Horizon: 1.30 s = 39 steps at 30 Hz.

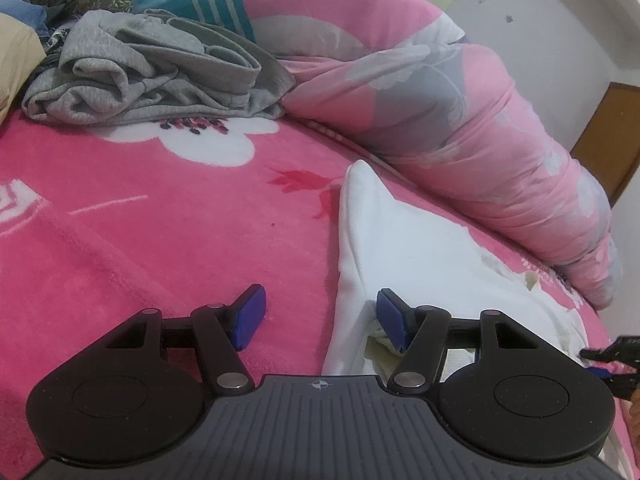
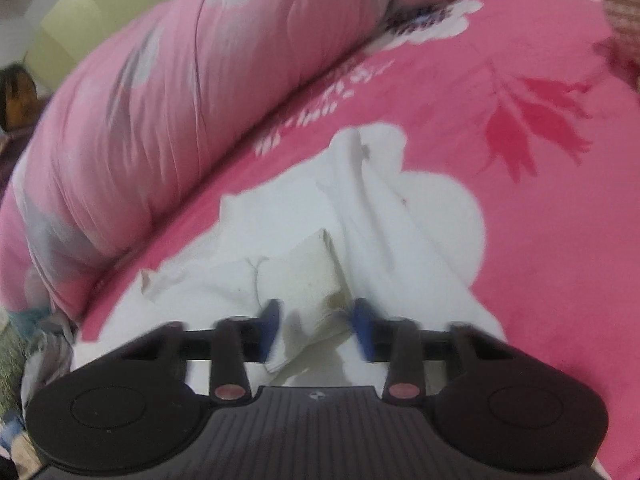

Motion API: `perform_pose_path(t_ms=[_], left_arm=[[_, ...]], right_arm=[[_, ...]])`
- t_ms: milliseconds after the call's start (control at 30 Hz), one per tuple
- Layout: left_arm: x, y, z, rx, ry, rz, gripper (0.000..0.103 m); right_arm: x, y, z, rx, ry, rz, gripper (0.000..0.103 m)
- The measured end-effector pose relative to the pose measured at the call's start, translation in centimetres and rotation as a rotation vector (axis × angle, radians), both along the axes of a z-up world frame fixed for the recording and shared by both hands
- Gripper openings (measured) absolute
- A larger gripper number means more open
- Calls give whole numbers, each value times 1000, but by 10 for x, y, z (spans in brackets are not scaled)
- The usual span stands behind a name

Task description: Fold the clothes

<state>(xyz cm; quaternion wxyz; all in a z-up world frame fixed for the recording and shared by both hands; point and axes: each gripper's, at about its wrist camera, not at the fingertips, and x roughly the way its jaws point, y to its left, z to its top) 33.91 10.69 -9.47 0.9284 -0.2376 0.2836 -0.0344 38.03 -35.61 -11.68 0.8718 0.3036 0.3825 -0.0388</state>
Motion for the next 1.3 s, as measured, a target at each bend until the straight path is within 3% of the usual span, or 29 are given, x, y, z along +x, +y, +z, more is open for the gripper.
perform_pose_path(t_ms=[167, 300, 467, 533, 667, 733, 833, 933, 1033, 1167, 1233, 1300], left_arm=[[0, 1, 0, -7, 1, 3, 62], [-3, 8, 1, -32, -4, 56, 62], [-9, 32, 0, -105, -2, 179, 62], [-9, 41, -2, -148, 3, 197, 62], [-8, 46, 0, -160, -2, 217, 62], [-8, 49, 0, -171, -4, 226, 62], [-9, 53, 0, -184, -8, 244, 62], [-10, 57, 0, -198, -12, 258, 62], [-12, 61, 0, -216, -17, 272, 62], [-14, 65, 1, -232, -23, 294, 62], [-15, 66, 1, -232, -28, 306, 62], [-14, 67, 1, -233, -33, 320, 62]], right_arm=[[-7, 42, 57, -43, -169, 134, 6], [-11, 117, 132, -32, -355, 376, 5], [-24, 237, 196, 38, -545, 723, 5], [-29, 279, 210, 83, -581, 836, 5], [-41, 351, 222, 159, -595, 1047, 6], [-51, 380, 221, 177, -588, 1137, 6], [-66, 409, 213, 103, -566, 1233, 13], [-64, 391, 208, 116, -561, 1169, 30], [-61, 358, 197, 66, -572, 1059, 30], [-58, 324, 142, -274, -499, 972, 30], [-66, 322, 99, -473, -430, 1003, 30], [-80, 326, 60, -611, -378, 1066, 30]])
